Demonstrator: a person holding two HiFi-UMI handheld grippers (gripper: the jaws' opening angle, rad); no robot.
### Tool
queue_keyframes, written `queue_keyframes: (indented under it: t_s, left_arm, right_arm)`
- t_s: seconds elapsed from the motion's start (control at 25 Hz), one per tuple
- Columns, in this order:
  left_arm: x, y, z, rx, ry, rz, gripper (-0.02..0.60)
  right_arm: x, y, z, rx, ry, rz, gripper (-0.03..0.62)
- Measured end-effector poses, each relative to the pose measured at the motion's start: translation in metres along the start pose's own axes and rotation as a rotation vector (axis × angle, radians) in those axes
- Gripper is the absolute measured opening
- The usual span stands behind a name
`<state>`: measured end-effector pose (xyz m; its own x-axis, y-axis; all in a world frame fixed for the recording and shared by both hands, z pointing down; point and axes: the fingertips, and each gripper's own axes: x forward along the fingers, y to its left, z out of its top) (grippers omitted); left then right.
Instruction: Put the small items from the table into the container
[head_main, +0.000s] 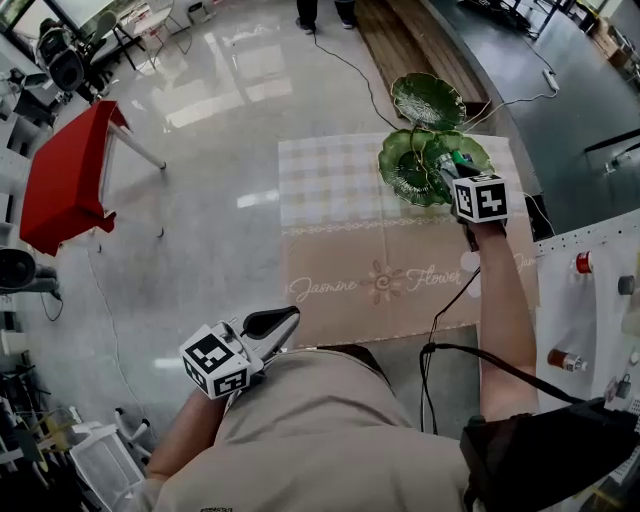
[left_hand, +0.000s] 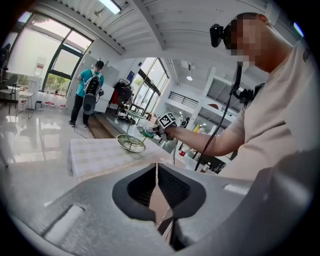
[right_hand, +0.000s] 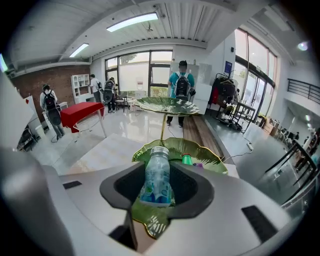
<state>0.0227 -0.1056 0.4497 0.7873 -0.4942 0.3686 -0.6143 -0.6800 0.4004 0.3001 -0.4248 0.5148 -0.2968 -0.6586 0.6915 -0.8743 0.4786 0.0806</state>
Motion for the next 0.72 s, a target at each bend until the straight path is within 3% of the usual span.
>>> queue_keyframes:
  t_s: [0.32,0.52,0.72]
  left_arm:
    - [-0.004,0.008,0.001,-0.011,-0.003,0.018,0.009]
    - [-0.005,0.009,0.004,-0.011,-0.005,0.012,0.009]
    - [-0.008,0.010,0.003,-0.007,-0.004,0.001,0.009]
  right_arm:
    - [0.014,-0.006,-0.006,0.017,0.035,-0.023,0.164]
    - [0.021,0.001,-0.009,0.036,0.025,0.033,0.169]
    - [0.005,-0.002,0.000,0.013,0.001,-0.004,0.176]
